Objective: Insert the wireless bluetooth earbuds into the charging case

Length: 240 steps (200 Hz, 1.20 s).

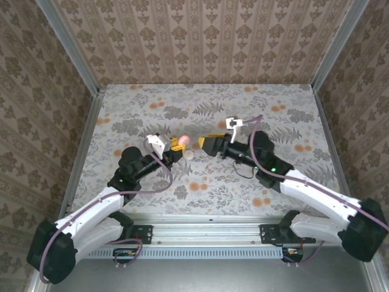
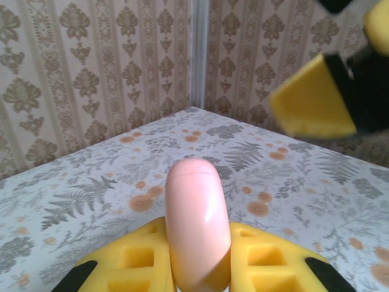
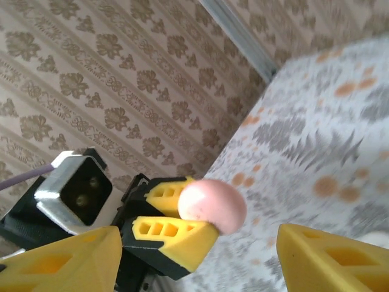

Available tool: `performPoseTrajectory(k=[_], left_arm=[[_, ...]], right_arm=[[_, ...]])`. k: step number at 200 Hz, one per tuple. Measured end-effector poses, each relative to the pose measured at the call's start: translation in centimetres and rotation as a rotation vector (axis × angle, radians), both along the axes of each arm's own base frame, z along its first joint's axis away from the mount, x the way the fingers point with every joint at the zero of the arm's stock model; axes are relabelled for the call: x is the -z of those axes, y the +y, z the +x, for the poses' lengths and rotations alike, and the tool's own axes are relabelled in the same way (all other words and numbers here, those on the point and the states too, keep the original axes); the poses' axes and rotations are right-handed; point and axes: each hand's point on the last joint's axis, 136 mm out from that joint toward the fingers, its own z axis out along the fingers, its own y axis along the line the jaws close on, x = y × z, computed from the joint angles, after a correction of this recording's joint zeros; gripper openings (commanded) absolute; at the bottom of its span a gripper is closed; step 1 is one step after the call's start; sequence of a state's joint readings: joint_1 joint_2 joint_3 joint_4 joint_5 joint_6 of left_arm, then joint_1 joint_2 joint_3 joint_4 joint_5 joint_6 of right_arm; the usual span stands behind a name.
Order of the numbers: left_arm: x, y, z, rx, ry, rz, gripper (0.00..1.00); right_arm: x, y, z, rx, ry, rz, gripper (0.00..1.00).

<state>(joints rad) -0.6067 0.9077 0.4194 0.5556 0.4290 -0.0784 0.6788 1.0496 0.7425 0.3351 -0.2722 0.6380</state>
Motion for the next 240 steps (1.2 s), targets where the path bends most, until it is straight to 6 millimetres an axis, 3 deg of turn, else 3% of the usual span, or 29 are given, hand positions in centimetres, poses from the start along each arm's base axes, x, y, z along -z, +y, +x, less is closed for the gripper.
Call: performPoseTrajectory(k=[25,65,85,159,240], left_arm=[[-0.4,-0.5,-1.0,0.072,-0.004,-0.018,0.16],[-1.2,-1.8,-2.3,0.206,0.001,-0.043,0.15],[-1.5,-2.2,-2.9,0.254,-0.006,-0.055,0.15],[-2.9,-3.0,-3.9,0.355,-0.047,-0.074,0.15],[-3.2,-3.4,-4.6,0.391,-0.051,-0.075,0.15]], right_arm=[[-0.6,-1.8,-0.9,-0.060,-0.217,-0.156,0.64],[2.8,-2.1,-2.5,-0.264,-0.383,-0.386,0.60],[3.5,-1.6,-2.8,-0.360,-0.432,-0.440,0.56],[3.8,1.1,-3.2,-0.624,-0.513,-0.442,0.54],[2.8,2.5,-3.3,-0.740,-0.566,-0.407,0.44]])
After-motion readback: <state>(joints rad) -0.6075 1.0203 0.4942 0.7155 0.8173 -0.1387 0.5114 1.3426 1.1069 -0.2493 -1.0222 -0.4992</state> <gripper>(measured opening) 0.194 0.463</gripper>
